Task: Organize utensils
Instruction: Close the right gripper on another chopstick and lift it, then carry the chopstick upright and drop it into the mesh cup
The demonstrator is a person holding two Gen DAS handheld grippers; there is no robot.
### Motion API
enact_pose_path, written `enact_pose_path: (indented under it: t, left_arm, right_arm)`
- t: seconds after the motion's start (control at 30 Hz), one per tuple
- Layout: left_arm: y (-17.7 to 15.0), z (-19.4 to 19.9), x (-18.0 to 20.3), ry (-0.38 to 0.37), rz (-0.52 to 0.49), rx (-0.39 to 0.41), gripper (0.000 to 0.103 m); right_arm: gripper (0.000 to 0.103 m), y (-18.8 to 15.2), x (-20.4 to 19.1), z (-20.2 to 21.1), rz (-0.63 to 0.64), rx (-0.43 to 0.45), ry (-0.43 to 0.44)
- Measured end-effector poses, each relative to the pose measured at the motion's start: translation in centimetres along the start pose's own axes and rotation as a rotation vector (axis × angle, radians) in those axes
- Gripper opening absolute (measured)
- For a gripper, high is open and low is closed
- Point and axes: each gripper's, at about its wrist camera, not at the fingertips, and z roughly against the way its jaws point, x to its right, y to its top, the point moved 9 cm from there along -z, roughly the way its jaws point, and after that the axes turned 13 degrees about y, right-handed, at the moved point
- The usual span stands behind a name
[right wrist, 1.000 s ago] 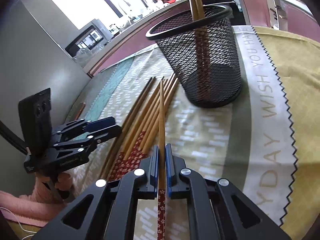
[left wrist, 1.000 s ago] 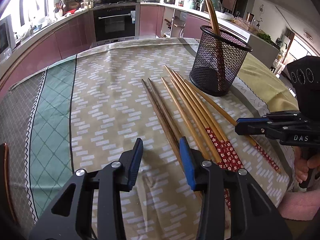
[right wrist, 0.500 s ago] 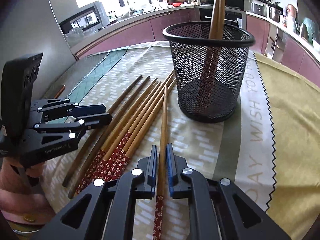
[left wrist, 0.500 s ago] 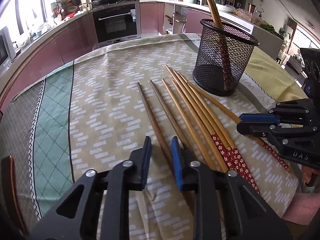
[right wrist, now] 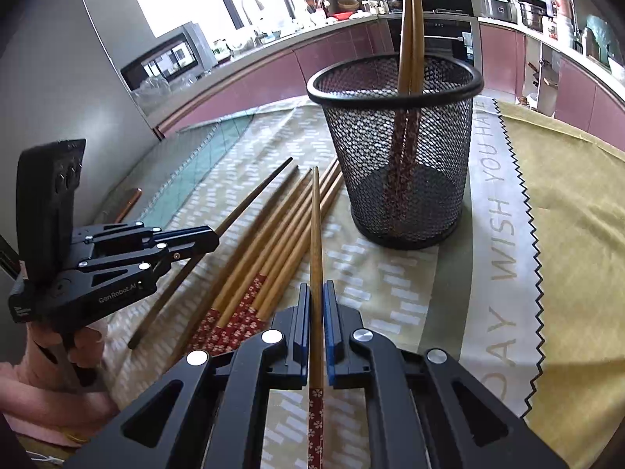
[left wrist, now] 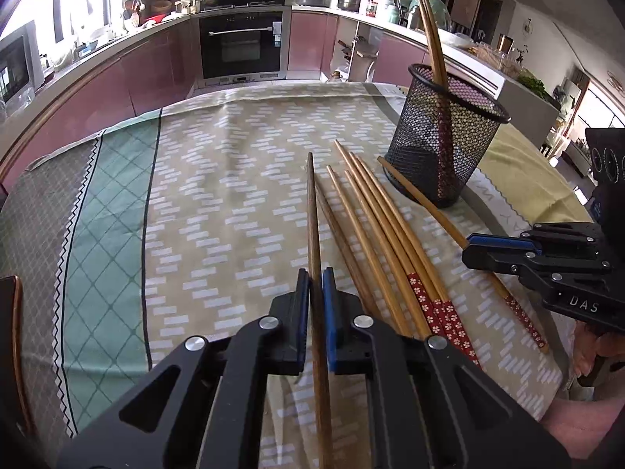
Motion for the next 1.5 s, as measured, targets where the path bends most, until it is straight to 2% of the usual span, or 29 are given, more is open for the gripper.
enact_pose_path:
  t: [0.4,0.8,1.0,1.5]
  left_arm:
    - [2.6,5.3,0.3,-0.144,0.034,0.118,0.008]
    - [5.2,11.7,0.4,-0.271,0.053,0.243,0.008]
    - [7.0,13.9,0.3,-0.294,0.060,0.304,0.008]
    - [14.9,16.4,2.2,-0.314,0.058,0.437,0.008]
  right_arm:
    - [0.006,2.0,-2.7,2.9,0.034,0.101,0.097]
    - [0.006,4.5,-3.3,7.2,0.053,0.226,0.100]
    - [0.006,6.2,-3.0,9.0,0.076,0.276,0.089]
    - [0.006,12.9,-3.0,14.2,0.169,0.412,0.051]
